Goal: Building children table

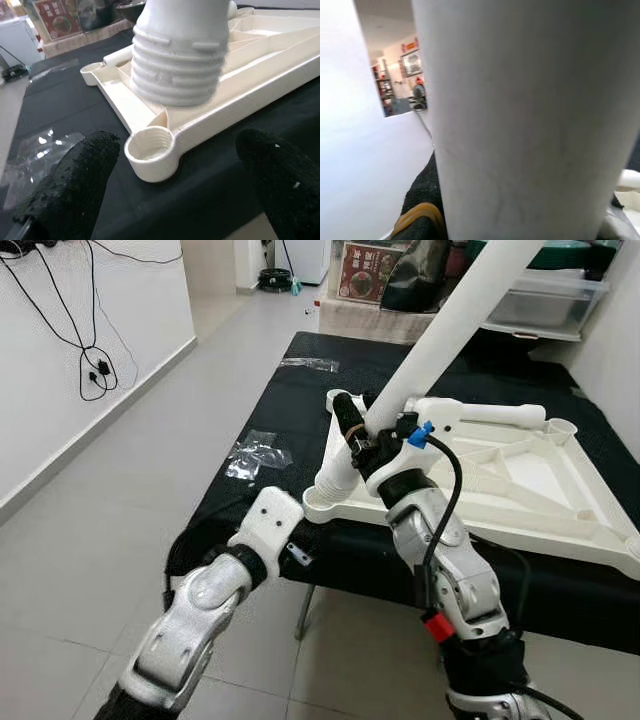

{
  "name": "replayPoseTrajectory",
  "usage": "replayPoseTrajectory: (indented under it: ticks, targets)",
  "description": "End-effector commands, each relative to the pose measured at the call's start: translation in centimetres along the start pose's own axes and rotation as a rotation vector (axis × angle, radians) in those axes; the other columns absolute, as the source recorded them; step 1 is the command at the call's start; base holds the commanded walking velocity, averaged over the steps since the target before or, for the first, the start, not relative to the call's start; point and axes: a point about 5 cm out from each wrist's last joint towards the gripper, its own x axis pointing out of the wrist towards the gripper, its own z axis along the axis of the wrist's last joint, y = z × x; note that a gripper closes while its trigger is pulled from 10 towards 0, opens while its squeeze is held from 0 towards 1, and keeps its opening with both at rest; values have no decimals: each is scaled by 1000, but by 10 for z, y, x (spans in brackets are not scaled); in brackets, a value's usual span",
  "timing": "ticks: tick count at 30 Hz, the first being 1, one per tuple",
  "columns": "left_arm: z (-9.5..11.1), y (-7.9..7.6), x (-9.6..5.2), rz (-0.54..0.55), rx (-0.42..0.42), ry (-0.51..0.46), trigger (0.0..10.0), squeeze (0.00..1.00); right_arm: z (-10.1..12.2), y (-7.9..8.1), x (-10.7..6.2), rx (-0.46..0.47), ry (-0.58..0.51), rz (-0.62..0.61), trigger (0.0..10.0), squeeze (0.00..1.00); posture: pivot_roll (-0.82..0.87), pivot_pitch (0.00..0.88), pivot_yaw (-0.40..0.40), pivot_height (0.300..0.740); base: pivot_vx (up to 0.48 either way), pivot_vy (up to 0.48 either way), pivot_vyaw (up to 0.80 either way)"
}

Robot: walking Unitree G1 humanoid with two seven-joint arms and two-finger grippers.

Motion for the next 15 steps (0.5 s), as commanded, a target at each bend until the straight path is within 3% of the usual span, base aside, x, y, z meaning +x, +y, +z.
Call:
replayPoseTrajectory:
  ticks: [1, 15]
  targets:
    - [0, 0, 8, -1, 30, -18, 10000, 0, -2, 5, -4, 3, 14, 37, 10000, 0, 52, 48, -86, 740, 0, 0, 0]
    - [-7, -1, 18, -49, 65, -34, 10000, 0, -9, 12, -10, -4, 45, 77, 10000, 0, 41, 47, -85, 740, 0, 0, 0]
